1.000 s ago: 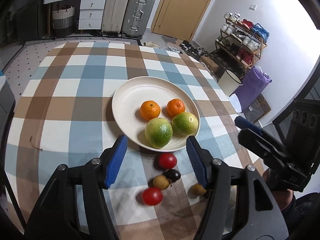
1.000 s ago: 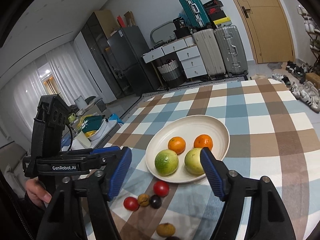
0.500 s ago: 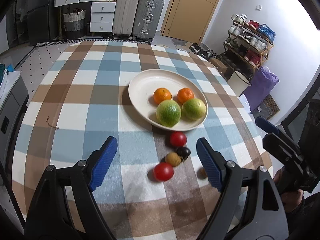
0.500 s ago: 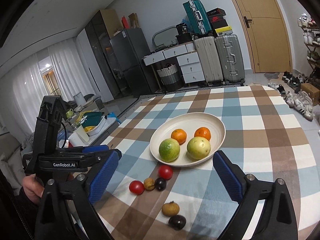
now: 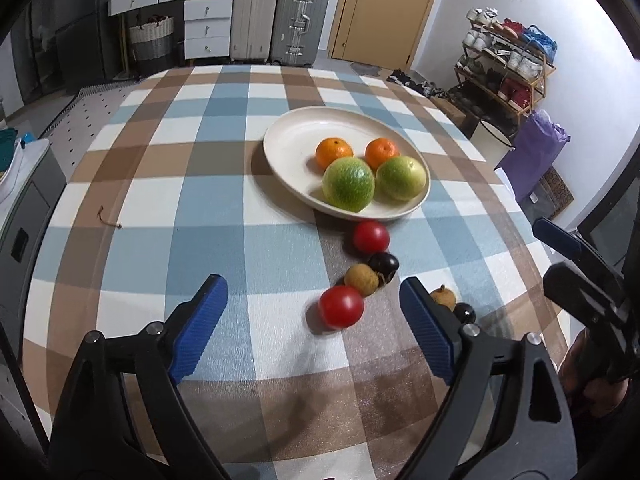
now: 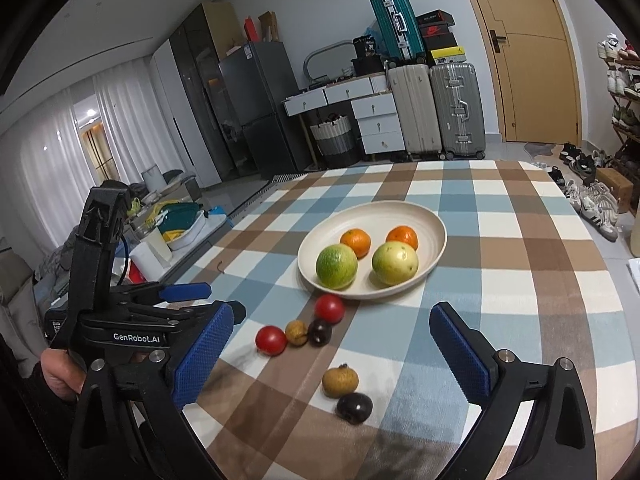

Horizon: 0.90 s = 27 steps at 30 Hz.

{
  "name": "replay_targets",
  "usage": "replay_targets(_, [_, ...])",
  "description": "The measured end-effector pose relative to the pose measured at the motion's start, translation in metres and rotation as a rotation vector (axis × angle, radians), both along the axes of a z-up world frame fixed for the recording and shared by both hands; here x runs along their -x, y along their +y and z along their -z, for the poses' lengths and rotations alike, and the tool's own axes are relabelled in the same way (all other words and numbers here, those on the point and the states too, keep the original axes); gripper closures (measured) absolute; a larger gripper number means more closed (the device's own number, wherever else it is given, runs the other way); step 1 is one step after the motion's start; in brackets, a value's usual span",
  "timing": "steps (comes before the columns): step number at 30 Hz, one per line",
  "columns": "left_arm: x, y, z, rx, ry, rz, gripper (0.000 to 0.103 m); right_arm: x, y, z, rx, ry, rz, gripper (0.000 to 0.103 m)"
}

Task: Organize fruits
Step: 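Open both grippers and withdraw them from the plate, then lower the left gripper onto the large red tomato and close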

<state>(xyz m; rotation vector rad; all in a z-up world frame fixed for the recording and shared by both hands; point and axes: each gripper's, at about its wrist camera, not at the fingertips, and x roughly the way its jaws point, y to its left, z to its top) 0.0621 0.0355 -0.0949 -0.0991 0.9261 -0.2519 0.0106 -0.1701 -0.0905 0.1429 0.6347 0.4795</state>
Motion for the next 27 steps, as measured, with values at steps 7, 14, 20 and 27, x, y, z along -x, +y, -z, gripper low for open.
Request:
replay_targets(7, [-0.003, -0.001, 0.017, -0.012, 0.037, 0.001, 0.015, 0.001, 0.003, 0.012, 0.025, 0.027, -0.005, 0.002])
replay_targets(14, [-0.009, -0.004, 0.032, -0.013, 0.069, 0.014, 0.006, 0.0, 0.004, 0.023, 0.01, 0.061, -0.002, 0.002])
replay_targets(20, [-0.015, -0.007, 0.043, -0.011, 0.089, 0.026, 0.005, -0.002, 0.001, 0.03, 0.008, 0.082, 0.01, 0.002])
replay_targets(27, [-0.02, -0.011, 0.054, 0.012, 0.11, 0.053, 0.005, -0.006, -0.004, 0.037, -0.002, 0.102, 0.025, 0.002])
